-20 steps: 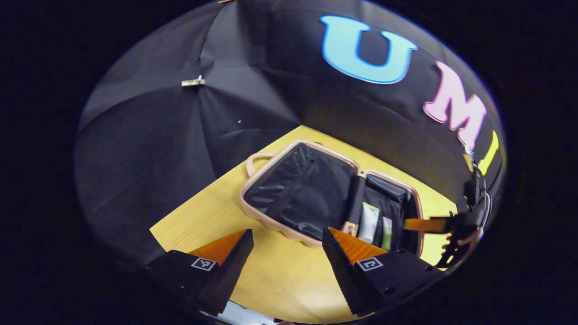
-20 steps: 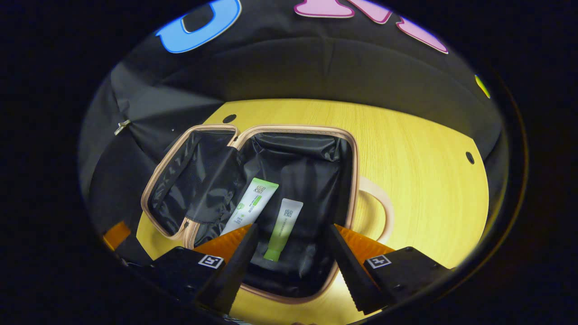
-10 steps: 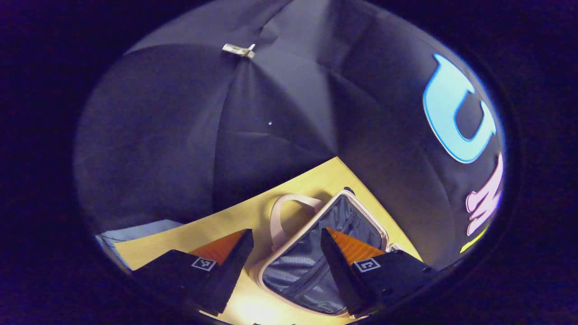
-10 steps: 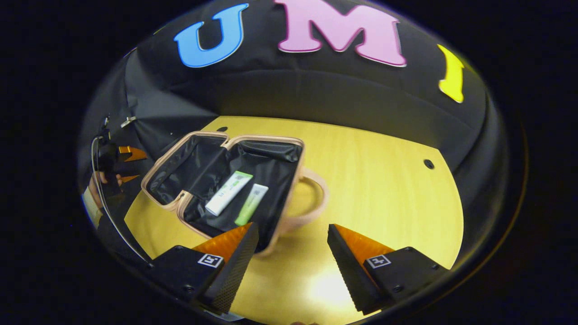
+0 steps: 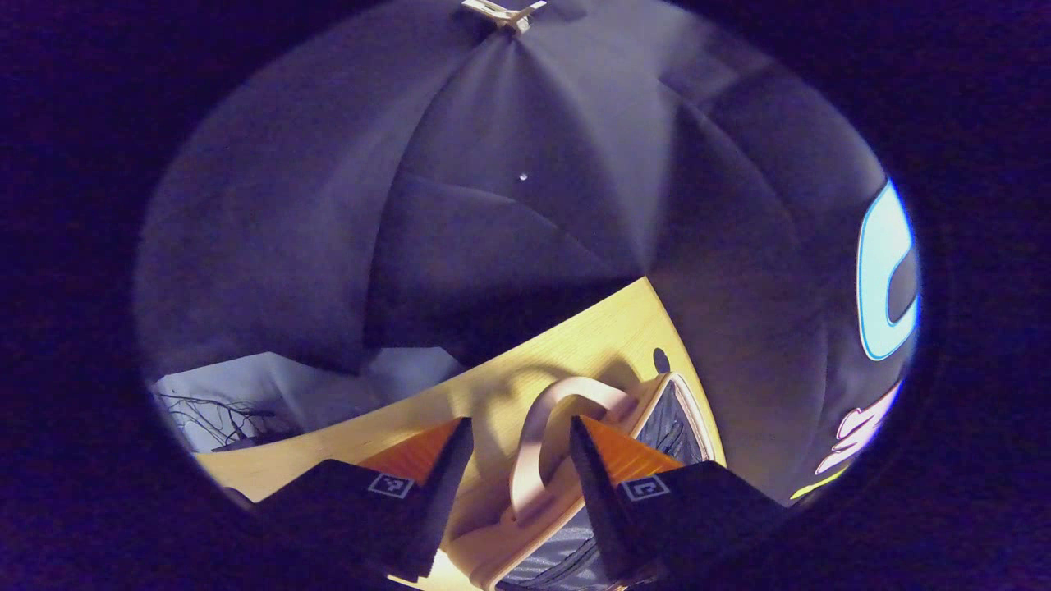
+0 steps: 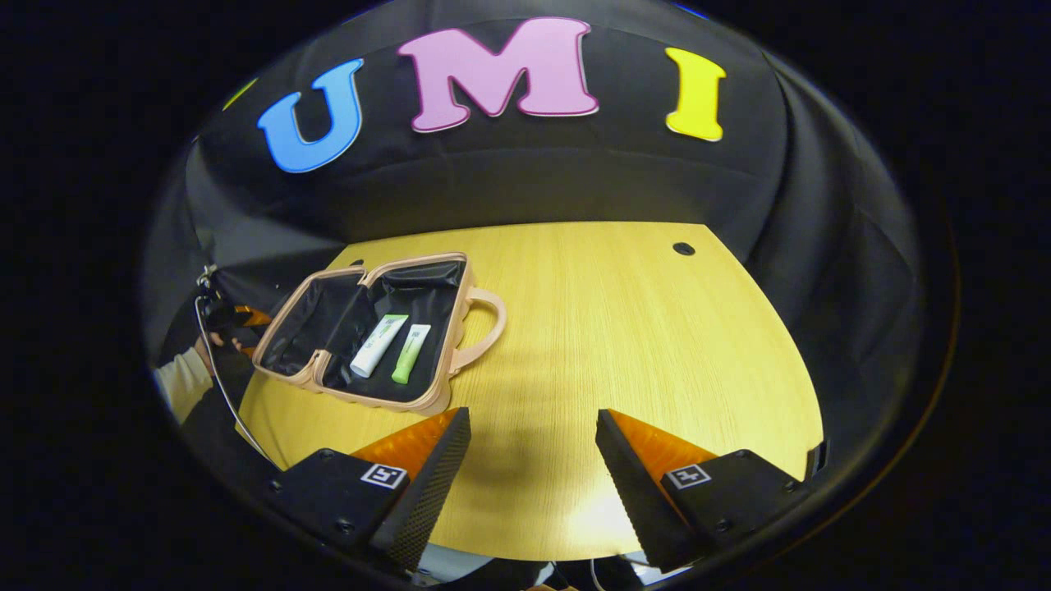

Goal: First open the suitcase, pack the skin care products into it, and then close the suitcase.

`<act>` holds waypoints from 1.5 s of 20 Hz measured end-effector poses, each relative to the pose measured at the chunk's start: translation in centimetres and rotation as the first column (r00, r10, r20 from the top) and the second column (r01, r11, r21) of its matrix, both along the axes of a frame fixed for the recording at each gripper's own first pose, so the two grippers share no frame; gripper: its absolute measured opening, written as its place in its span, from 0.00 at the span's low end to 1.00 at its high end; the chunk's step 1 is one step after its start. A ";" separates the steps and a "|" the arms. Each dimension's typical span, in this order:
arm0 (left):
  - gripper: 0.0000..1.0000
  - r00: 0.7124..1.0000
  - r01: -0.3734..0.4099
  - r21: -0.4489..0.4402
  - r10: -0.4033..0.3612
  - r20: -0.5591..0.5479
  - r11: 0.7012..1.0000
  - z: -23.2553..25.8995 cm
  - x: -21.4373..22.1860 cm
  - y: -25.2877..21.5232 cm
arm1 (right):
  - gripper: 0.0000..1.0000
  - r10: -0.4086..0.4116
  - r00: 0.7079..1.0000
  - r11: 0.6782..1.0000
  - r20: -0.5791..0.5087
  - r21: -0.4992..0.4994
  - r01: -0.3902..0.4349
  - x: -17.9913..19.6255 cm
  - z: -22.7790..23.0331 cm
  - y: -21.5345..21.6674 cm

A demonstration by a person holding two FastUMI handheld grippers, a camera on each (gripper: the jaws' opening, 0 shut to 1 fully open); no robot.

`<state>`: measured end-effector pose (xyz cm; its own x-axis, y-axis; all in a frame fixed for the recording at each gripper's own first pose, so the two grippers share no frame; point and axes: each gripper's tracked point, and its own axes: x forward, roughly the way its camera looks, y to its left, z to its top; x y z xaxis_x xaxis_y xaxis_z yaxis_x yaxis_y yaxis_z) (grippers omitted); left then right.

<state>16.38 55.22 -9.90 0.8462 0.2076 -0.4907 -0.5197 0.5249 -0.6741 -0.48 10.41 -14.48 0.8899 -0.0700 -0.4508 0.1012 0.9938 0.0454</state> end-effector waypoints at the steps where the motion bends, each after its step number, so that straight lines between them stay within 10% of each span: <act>1: 0.68 1.000 0.027 -0.005 -0.027 -0.002 1.000 -0.2 0.7 -0.5 | 0.98 -0.001 1.000 1.000 -0.014 -0.010 0.001 -0.6 -0.4 -0.1; 5: 0.28 0.994 0.028 0.013 -0.027 -0.104 1.000 -3.0 1.5 -1.4 | 0.98 0.009 1.000 1.000 -0.030 -0.019 -0.009 -2.2 -1.1 0.0; 10: 0.12 0.995 0.082 0.199 -0.069 -0.071 0.977 1.3 0.2 -1.5 | 0.98 -0.021 1.000 0.997 -0.021 0.079 0.023 -2.8 -1.4 -0.7; 15: 0.07 0.988 0.114 0.478 -0.151 0.039 0.871 12.2 -3.0 -4.2 | 0.98 -0.034 0.999 0.997 0.016 0.064 0.033 -3.4 -0.4 -2.4; 23: 0.06 0.875 0.272 0.766 -0.481 0.056 0.583 26.0 -4.2 -25.0 | 0.98 -0.077 0.991 0.996 0.112 0.057 0.071 -4.8 1.5 -4.9; 30: 0.06 0.770 0.426 0.728 -0.638 0.020 0.537 21.1 -3.8 -43.0 | 0.98 -0.103 0.980 0.992 0.170 0.095 0.087 -4.4 2.5 -7.2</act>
<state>12.58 12.24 11.16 0.9731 -0.1577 -0.1680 0.1440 0.9854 -0.0906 -4.85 3.24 -11.94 0.9465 -0.1255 -0.2972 0.1778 0.9716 0.1560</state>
